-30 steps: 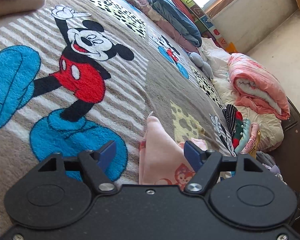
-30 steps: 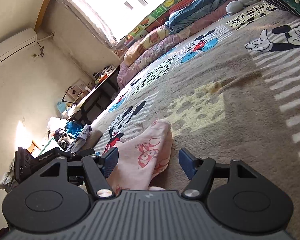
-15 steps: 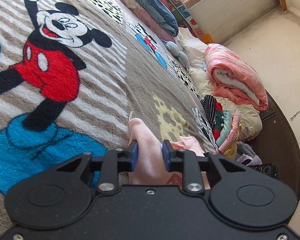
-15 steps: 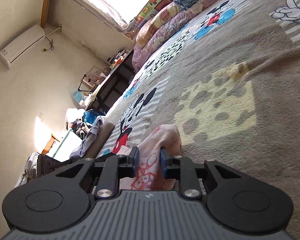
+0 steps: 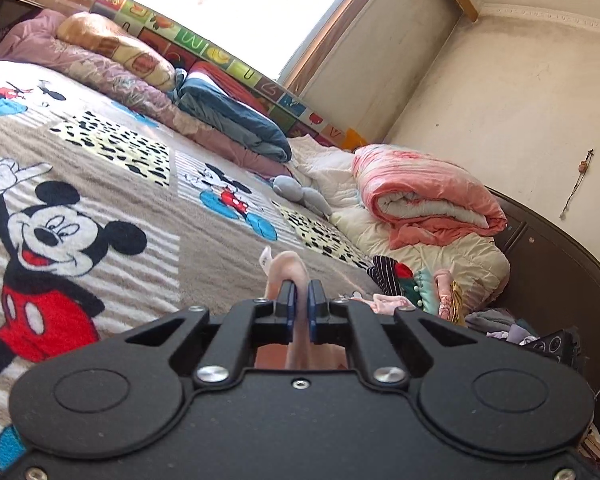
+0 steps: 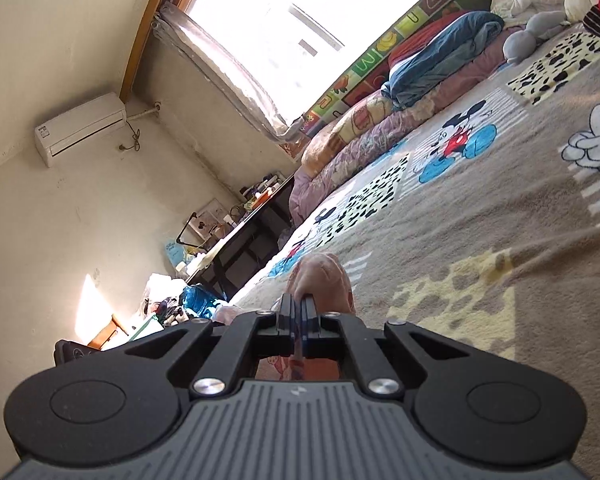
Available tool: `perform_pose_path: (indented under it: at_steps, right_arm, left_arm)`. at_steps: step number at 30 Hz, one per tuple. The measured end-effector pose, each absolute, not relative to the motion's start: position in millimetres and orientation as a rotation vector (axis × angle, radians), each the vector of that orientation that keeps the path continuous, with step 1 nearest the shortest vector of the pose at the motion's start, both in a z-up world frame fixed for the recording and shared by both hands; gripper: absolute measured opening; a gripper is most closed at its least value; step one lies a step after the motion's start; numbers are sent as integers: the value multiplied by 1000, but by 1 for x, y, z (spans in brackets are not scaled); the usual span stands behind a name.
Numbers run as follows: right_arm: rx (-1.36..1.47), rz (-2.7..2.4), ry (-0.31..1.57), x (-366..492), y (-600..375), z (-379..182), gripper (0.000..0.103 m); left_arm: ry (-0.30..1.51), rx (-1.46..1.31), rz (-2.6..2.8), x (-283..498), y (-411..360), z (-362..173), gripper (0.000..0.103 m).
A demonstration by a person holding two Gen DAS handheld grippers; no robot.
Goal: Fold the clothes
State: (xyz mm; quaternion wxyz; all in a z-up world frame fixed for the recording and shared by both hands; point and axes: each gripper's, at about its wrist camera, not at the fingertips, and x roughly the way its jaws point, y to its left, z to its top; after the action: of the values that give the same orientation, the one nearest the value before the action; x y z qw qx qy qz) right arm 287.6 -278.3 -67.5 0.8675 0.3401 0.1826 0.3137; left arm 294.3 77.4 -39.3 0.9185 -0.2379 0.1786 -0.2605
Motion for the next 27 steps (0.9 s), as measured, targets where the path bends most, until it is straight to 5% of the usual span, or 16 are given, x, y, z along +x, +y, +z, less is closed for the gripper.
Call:
perform_pose_path:
  at_steps: [7, 8, 9, 11, 14, 15, 22, 27]
  right_arm:
    - [716, 585, 396, 301, -289, -77, 5]
    - [720, 577, 440, 307, -289, -83, 5]
    - [730, 563, 485, 313, -288, -90, 9]
    - [785, 534, 573, 321, -289, -111, 12]
    - [834, 491, 622, 324, -291, -129, 51]
    - [837, 494, 620, 325, -290, -130, 53]
    - [697, 545, 648, 336, -269, -122, 53]
    - [640, 567, 682, 344, -258, -122, 37]
  left_arm:
    - [472, -490, -522, 315, 72, -49, 3]
    - [512, -505, -530, 318, 72, -54, 12]
    - [551, -519, -536, 321, 72, -58, 34]
    - [602, -510, -488, 324, 72, -66, 53]
    - [670, -525, -479, 330, 75, -76, 53]
    - [680, -518, -490, 331, 74, -76, 53]
    - [766, -352, -568, 345, 47, -74, 51]
    - [853, -235, -520, 359, 31, -93, 18]
